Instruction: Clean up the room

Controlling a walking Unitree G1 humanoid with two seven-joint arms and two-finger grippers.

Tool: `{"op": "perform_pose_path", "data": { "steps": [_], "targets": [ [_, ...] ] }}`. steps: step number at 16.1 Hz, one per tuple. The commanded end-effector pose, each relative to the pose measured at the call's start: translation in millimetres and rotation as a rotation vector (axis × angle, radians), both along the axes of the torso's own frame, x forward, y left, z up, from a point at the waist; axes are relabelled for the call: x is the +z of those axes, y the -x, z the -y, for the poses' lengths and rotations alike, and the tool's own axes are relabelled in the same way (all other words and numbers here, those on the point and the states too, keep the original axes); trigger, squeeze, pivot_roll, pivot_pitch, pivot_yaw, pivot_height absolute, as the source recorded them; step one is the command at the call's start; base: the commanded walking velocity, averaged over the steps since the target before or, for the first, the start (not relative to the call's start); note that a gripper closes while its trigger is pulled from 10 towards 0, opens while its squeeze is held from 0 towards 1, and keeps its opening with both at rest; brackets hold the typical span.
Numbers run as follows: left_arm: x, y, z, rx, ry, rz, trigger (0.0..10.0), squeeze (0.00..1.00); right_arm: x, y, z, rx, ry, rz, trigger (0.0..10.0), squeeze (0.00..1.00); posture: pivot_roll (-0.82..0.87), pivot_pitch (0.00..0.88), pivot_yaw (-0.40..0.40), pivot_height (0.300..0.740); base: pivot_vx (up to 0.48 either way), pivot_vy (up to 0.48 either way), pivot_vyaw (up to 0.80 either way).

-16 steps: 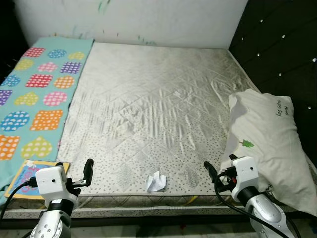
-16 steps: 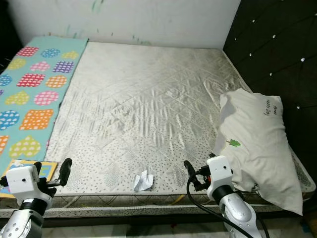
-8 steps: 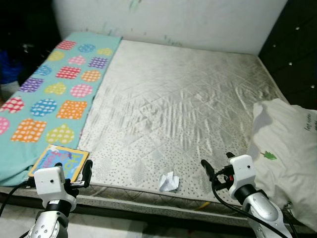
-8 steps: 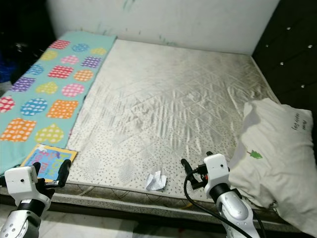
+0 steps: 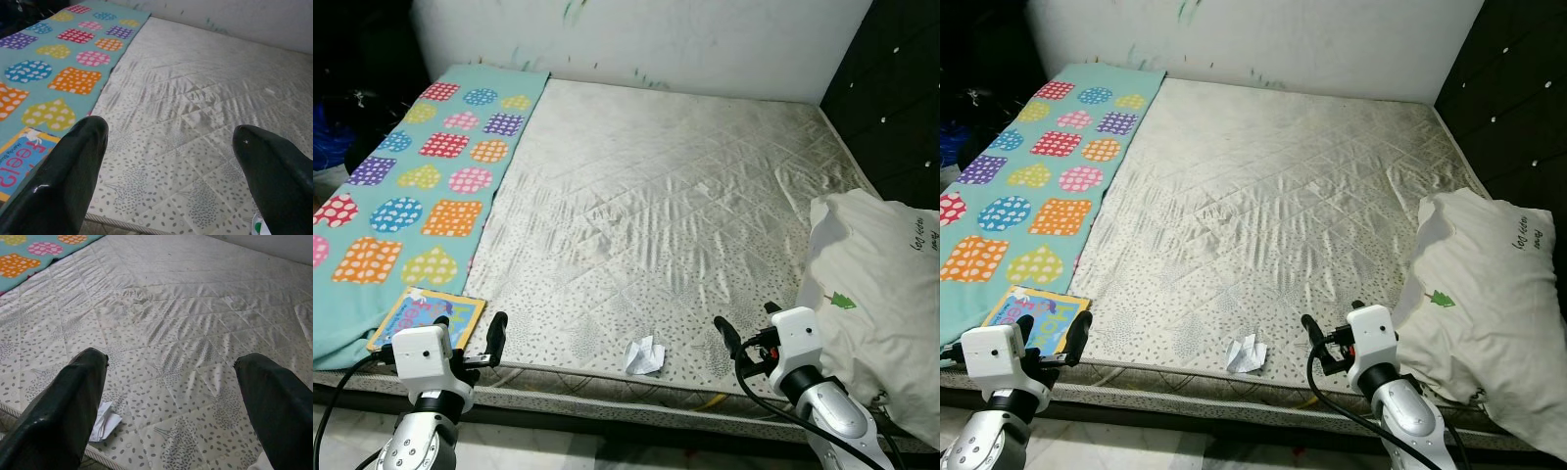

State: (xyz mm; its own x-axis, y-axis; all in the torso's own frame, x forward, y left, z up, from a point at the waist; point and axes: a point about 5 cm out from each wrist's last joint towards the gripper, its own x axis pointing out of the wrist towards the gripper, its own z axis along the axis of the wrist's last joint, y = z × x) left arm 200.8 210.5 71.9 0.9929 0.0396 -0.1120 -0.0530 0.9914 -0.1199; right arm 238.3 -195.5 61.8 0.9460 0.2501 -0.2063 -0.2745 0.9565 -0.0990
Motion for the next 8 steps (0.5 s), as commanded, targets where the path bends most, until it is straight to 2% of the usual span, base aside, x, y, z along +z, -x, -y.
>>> {"op": "perform_pose_path", "data": {
  "steps": [1, 6, 8],
  "targets": [
    [-1.2, -0.7, -1.6, 0.004, 0.006, -0.002, 10.0, 0.00, 1.0, -1.8, 3.2, -0.016, 0.002, -0.001, 10.0, 0.00, -0.07, 0.050, -0.077, 0.740, 0.000, 0.000, 0.00],
    [-1.8, -0.4, -1.3, 0.002, 0.008, -0.004, 10.0, 0.00, 0.2, -1.3, 4.3, -0.025, -0.003, -0.009, 10.0, 0.00, -0.08, 0.052, -0.077, 0.740, 0.271, 0.000, 0.00],
    [-2.1, 0.0, -1.3, 0.002, 0.009, -0.005, 10.0, 0.00, 0.0, -0.9, 4.5, -0.025, -0.004, -0.010, 10.0, 0.00, -0.08, 0.053, -0.079, 0.740, 0.296, 0.000, -0.55]
  ]
}}
